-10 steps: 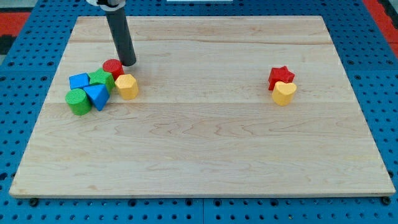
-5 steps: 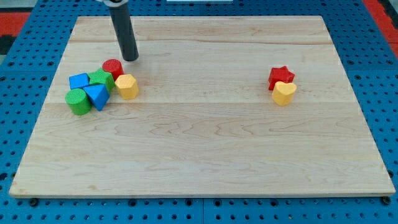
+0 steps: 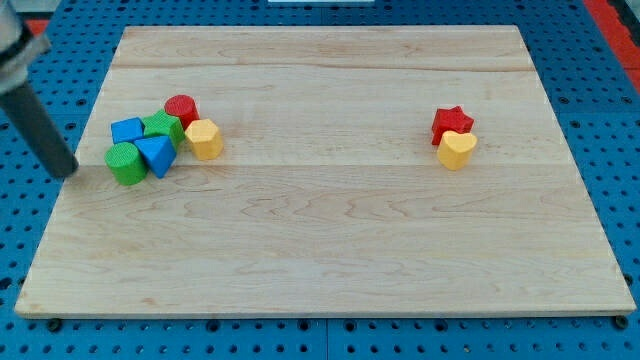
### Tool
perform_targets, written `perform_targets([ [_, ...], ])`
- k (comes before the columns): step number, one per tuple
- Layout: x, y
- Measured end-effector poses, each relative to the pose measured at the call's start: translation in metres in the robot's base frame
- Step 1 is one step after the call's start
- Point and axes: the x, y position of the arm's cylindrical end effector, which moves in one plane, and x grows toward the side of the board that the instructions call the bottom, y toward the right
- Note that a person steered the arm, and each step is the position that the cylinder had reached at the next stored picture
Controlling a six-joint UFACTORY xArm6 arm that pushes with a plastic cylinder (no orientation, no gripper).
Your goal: Push the blue triangle between the green star and yellow hexagon
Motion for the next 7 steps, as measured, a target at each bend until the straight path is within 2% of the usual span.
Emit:
perform_targets([
  [1, 0.03, 0.024],
  [2, 0.019, 0.044],
  [7, -0.029, 0.075],
])
